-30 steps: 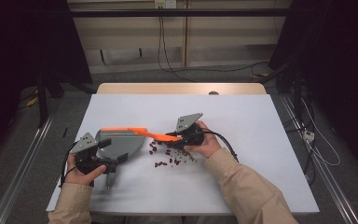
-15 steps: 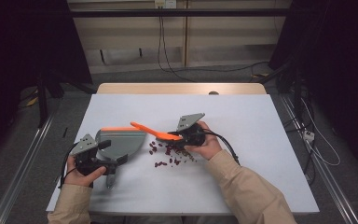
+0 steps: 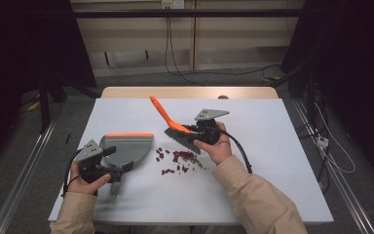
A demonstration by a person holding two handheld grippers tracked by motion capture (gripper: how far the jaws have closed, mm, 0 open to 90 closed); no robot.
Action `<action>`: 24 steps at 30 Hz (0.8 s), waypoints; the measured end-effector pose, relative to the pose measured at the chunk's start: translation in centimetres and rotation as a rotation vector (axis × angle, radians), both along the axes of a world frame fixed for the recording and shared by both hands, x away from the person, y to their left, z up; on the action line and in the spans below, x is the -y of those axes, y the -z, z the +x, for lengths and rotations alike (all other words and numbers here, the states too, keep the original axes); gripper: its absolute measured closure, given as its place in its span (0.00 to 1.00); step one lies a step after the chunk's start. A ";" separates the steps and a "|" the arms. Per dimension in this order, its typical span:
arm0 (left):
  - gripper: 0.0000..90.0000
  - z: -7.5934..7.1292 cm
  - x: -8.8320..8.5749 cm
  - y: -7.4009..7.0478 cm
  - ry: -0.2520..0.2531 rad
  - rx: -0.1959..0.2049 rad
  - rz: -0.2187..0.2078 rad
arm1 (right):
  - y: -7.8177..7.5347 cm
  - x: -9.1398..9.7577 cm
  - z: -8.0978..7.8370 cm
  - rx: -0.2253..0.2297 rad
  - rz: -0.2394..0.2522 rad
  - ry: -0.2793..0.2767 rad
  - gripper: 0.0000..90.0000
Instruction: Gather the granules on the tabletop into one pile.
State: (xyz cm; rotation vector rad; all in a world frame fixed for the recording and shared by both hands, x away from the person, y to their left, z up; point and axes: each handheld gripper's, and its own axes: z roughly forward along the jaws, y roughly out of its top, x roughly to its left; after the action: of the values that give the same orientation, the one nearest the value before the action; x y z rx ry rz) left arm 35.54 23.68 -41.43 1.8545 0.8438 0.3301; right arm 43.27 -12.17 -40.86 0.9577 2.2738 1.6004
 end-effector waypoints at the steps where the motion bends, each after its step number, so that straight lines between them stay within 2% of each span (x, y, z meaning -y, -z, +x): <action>1: 0.06 0.0 0.0 0.0 0.002 0.000 0.001 | -0.1 -0.2 -0.3 -0.015 0.026 0.030 0.78; 6: 0.06 -0.1 0.1 -0.1 0.008 0.004 0.007 | -0.1 -2.1 -2.1 -0.071 0.124 0.127 0.78; 12: 0.06 -0.2 0.0 -0.3 0.005 0.010 0.002 | 0.4 -3.7 -3.3 -0.114 0.180 0.153 0.78; 19: 0.06 -0.2 0.1 -0.3 0.011 0.013 0.003 | 1.2 -5.0 -4.4 -0.135 0.166 0.134 0.78; 23: 0.06 -0.2 0.2 -0.3 0.014 0.015 0.006 | 1.7 -5.4 -4.9 -0.135 0.149 0.148 0.78; 24: 0.06 -0.2 0.2 -0.3 0.015 0.015 0.007 | 1.8 -5.5 -5.0 -0.146 0.146 0.149 0.78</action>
State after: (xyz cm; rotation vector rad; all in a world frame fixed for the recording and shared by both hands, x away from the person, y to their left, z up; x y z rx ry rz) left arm 35.31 23.49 -41.12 1.8614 0.8196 0.3372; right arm 38.25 -6.67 -42.67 1.2874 2.1398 1.7017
